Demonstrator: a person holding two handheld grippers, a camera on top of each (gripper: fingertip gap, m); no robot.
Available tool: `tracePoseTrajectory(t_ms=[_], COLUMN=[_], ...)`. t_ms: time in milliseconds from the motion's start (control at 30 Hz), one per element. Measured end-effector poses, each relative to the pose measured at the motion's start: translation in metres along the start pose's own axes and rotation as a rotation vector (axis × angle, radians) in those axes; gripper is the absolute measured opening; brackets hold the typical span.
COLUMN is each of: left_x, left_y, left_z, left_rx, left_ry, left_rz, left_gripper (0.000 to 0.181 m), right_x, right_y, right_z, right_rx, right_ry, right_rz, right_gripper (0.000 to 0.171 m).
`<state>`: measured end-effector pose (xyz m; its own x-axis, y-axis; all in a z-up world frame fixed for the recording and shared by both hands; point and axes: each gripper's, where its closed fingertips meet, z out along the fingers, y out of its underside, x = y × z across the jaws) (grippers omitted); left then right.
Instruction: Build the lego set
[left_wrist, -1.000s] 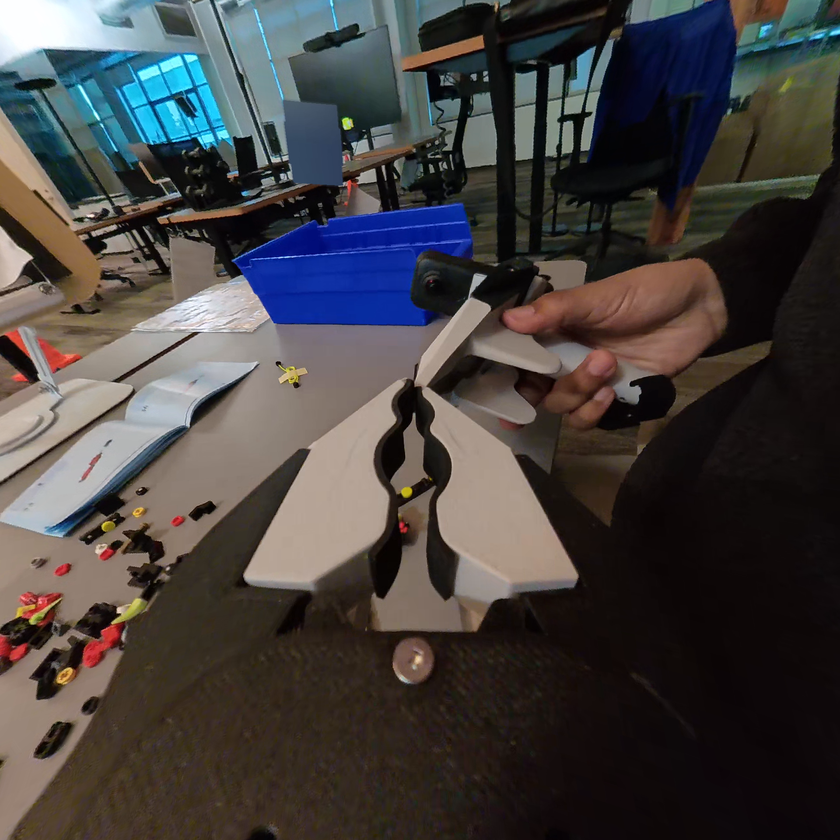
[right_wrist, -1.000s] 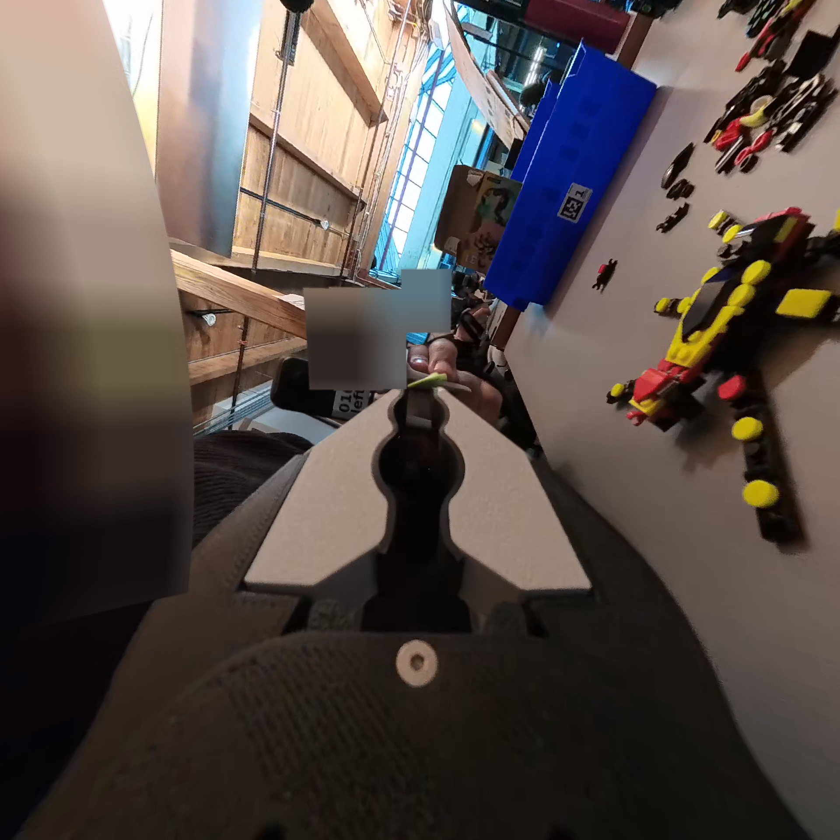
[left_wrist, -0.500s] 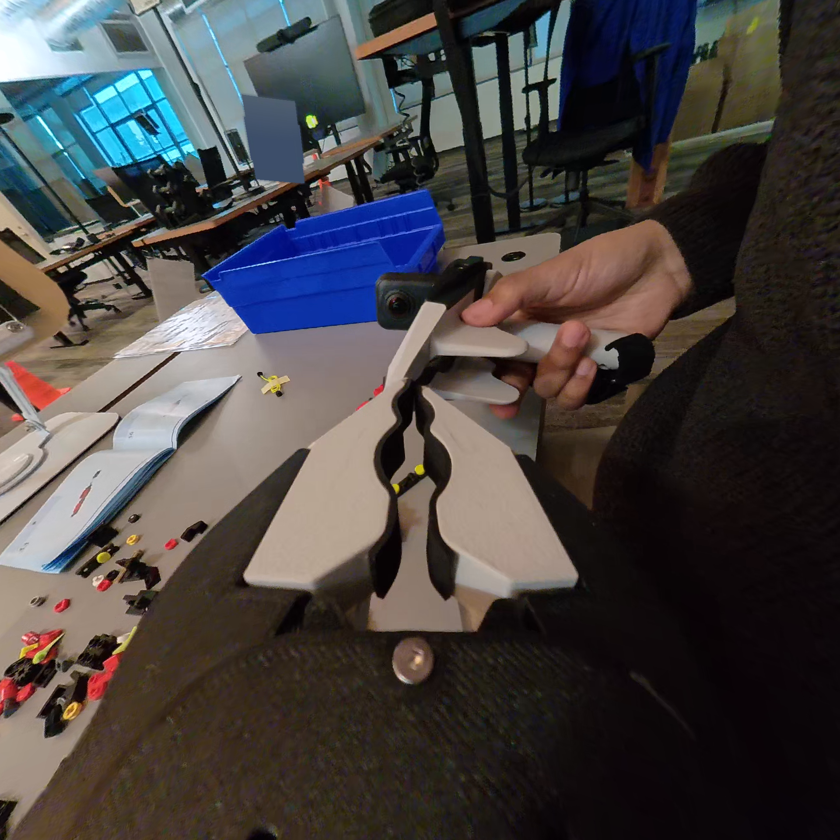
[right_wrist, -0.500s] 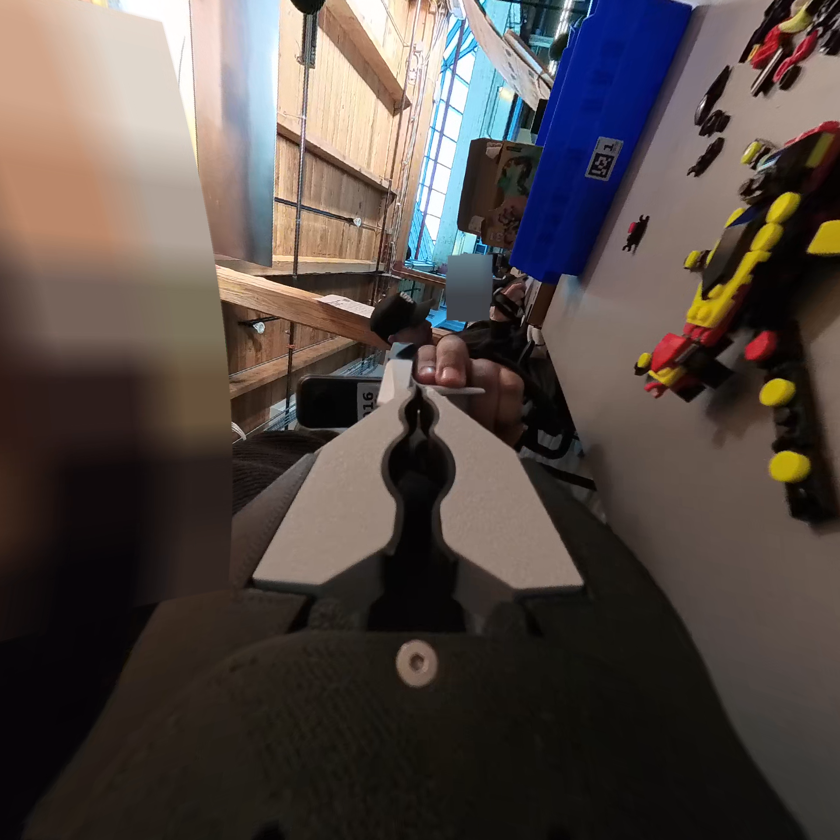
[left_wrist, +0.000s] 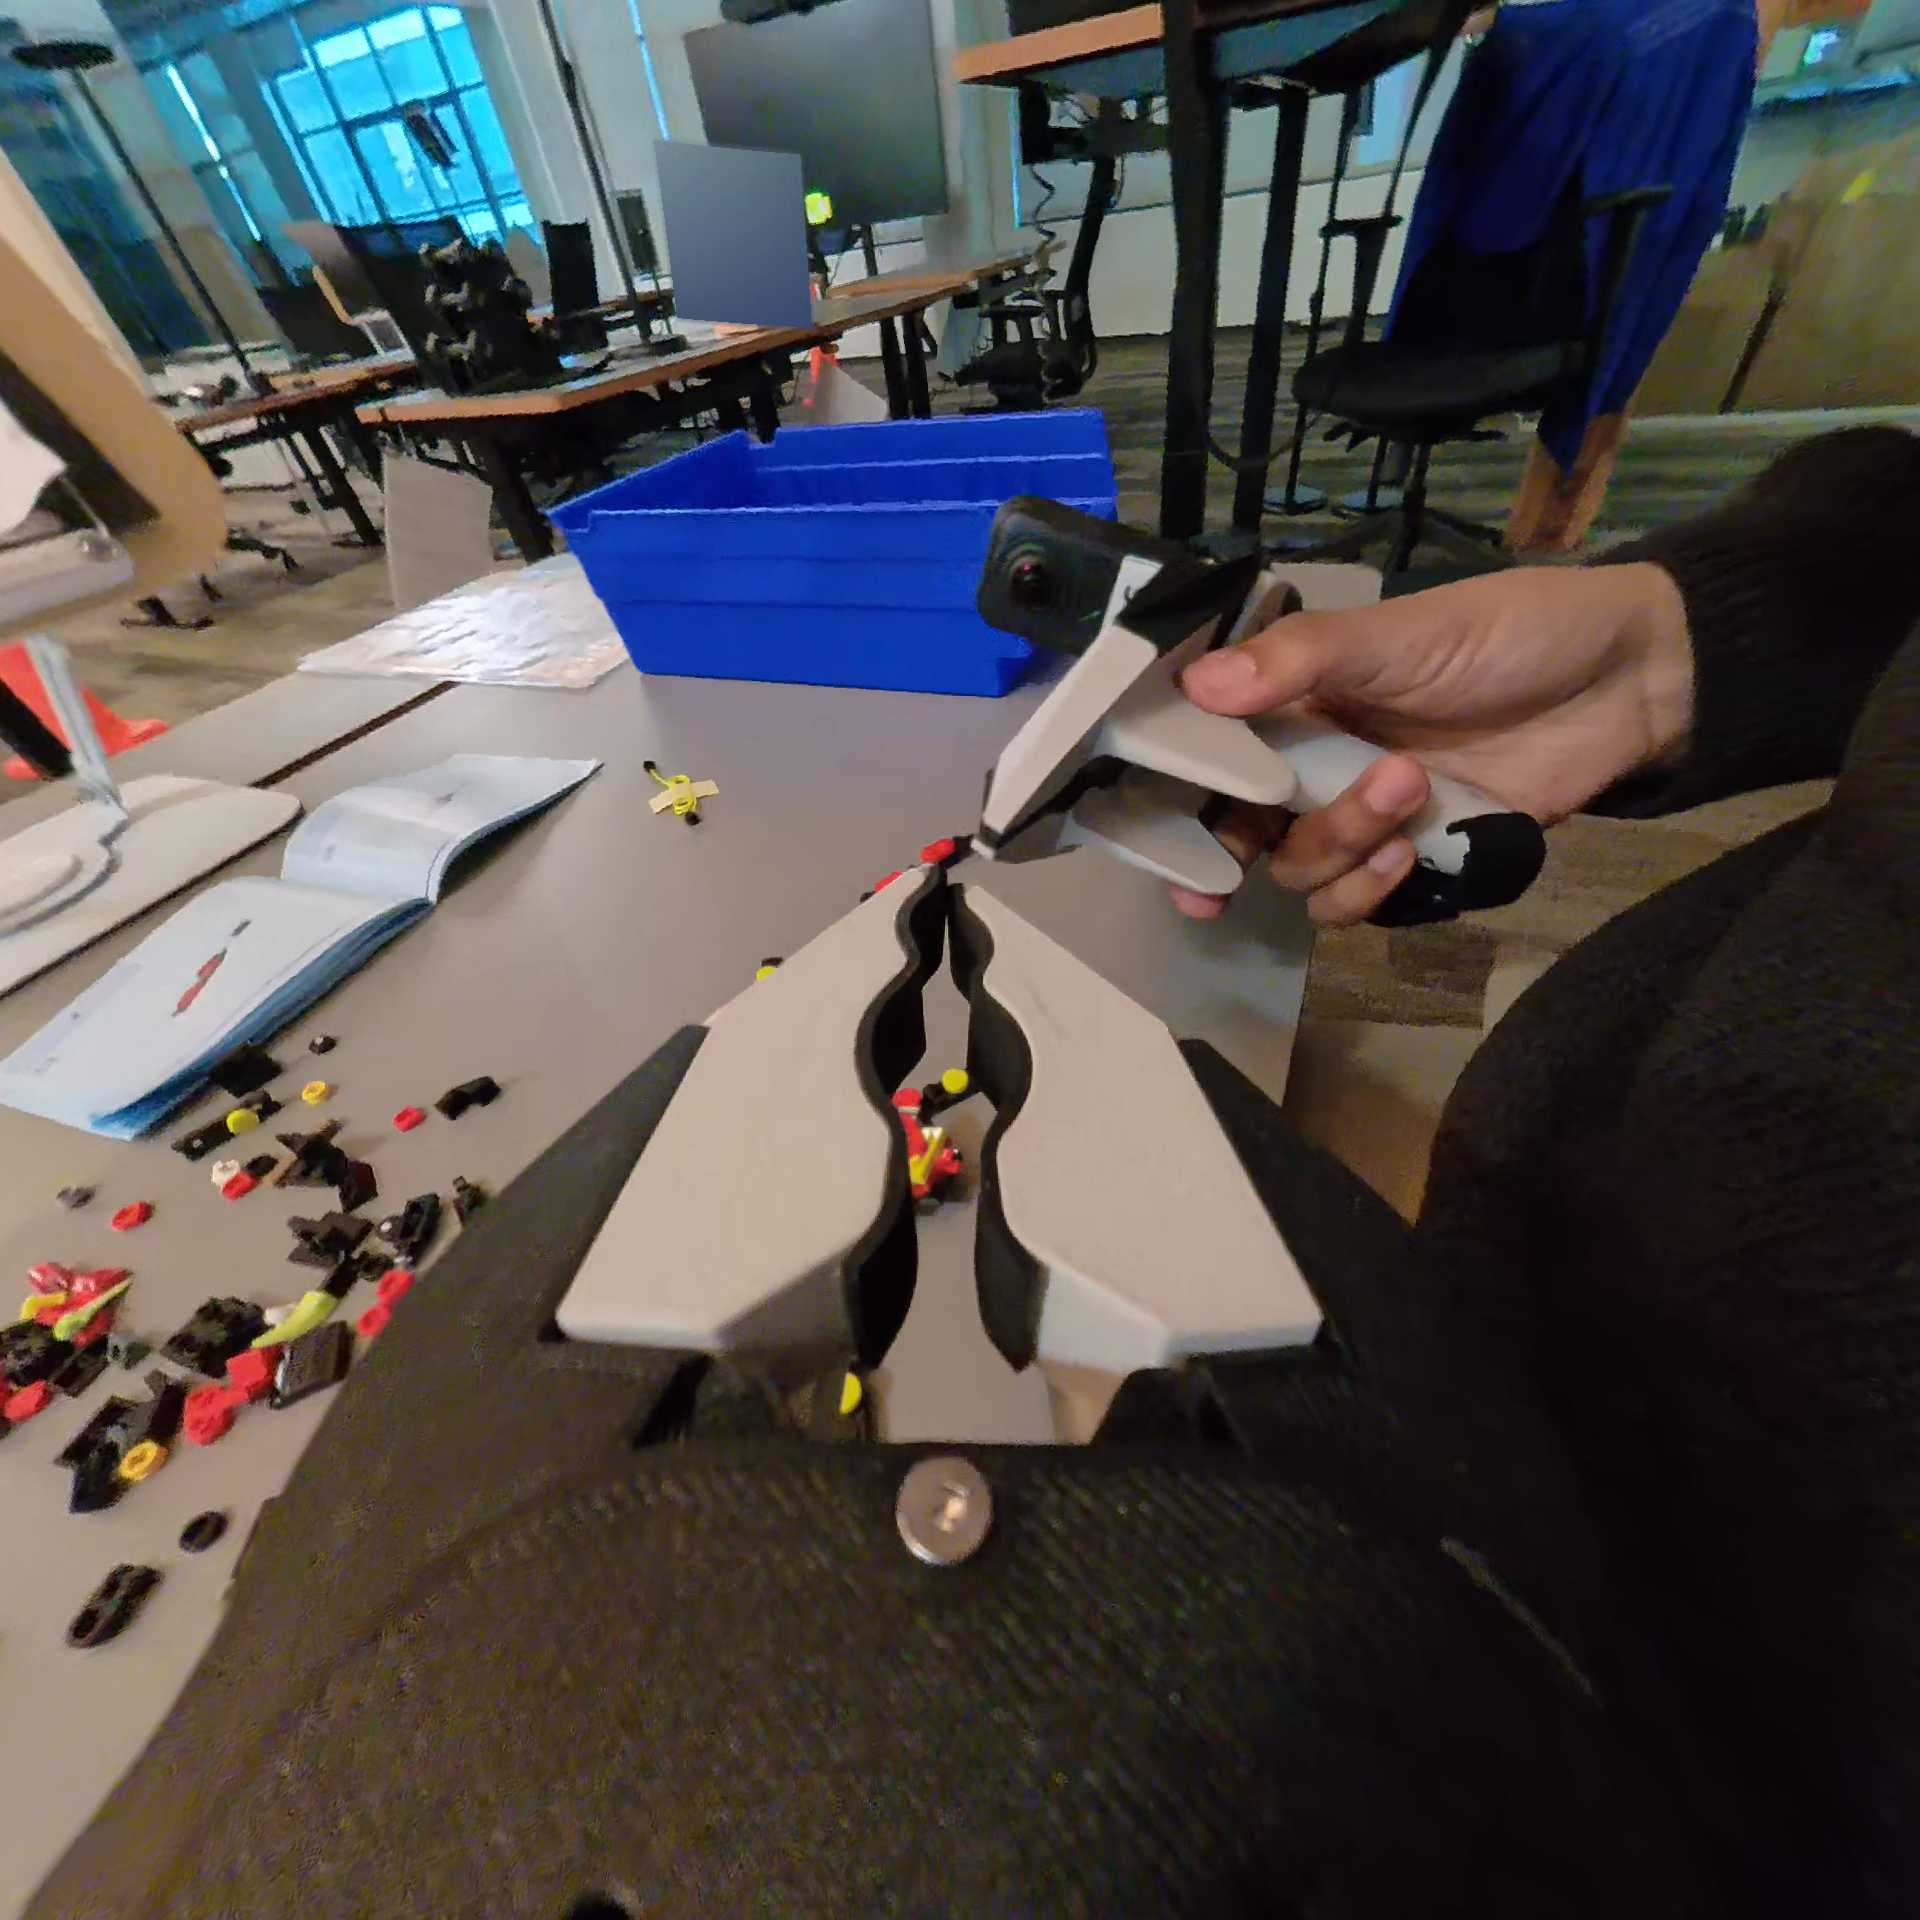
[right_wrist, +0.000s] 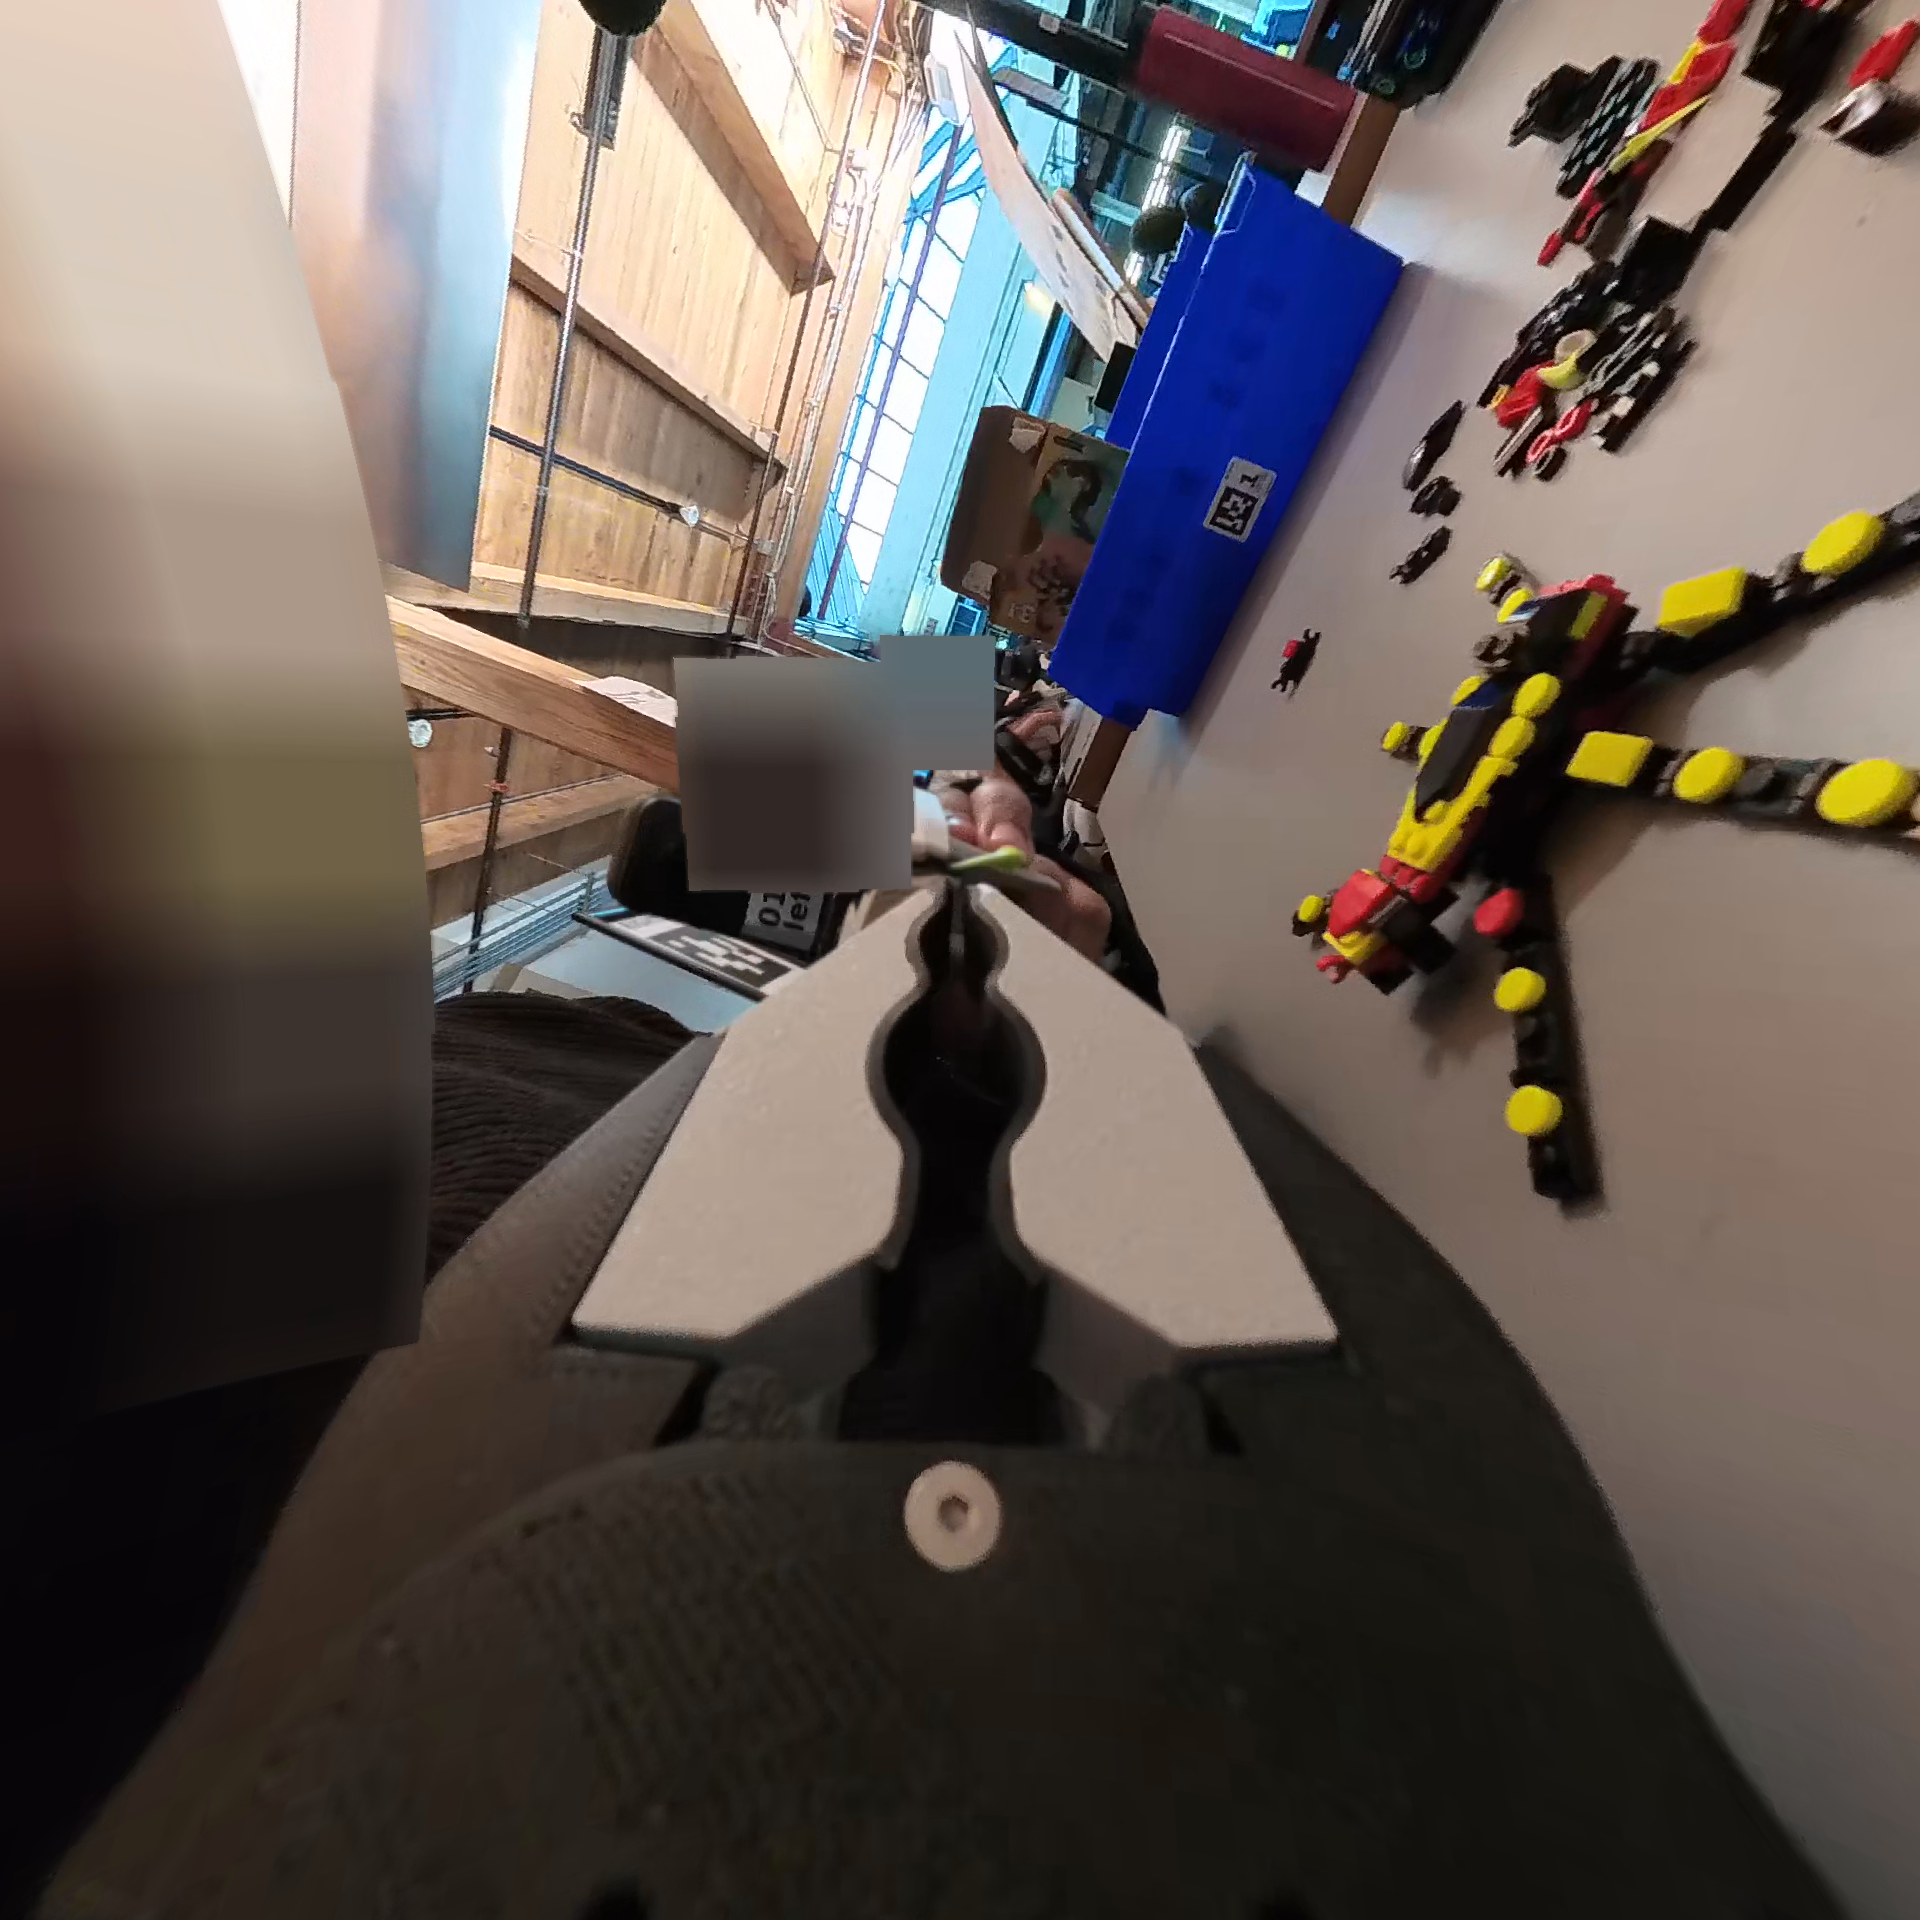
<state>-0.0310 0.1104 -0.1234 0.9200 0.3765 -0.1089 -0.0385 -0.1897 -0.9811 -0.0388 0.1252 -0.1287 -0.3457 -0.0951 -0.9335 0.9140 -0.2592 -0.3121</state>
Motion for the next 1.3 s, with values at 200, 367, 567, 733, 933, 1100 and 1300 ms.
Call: tracePoseTrajectory(t_ms=[200, 367, 567, 733, 933, 1100, 1300], left_x=[-0.016, -0.023, -0.020, -0.010, 0.000, 0.015, 0.028], left_y=[-0.002, -0.004, -0.006, -0.007, -0.008, -0.008, -0.003], left_z=[-0.004, -0.006, -0.007, -0.005, -0.004, -0.003, -0.001], left_rx=[0.036, 0.058, 0.065, 0.055, 0.046, 0.038, 0.010], left_ry=[-0.010, -0.008, -0.004, 0.019, 0.029, 0.047, 0.054], left_rz=[-0.148, -0.230, -0.195, -0.128, -0.034, 0.092, 0.236], left_gripper=[0.000, 0.000, 0.000, 0.000, 0.000, 0.000, 0.000], right_x=[0.004, 0.006, 0.006, 0.004, 0.003, 0.001, 0.001], right_y=[-0.002, -0.005, 0.000, 0.014, 0.015, 0.014, 0.026], right_z=[-0.002, -0.004, 0.000, 0.011, 0.013, 0.013, 0.016], right_rx=[0.006, 0.010, -0.018, -0.055, -0.043, -0.028, -0.087], right_ry=[0.024, 0.054, 0.071, 0.032, 0.015, -0.025, -0.050], right_rz=[-0.018, -0.051, -0.076, -0.026, 0.006, 0.062, 0.143], right_gripper=[0.000, 0.000, 0.003, 0.008, 0.012, 0.014, 0.014])
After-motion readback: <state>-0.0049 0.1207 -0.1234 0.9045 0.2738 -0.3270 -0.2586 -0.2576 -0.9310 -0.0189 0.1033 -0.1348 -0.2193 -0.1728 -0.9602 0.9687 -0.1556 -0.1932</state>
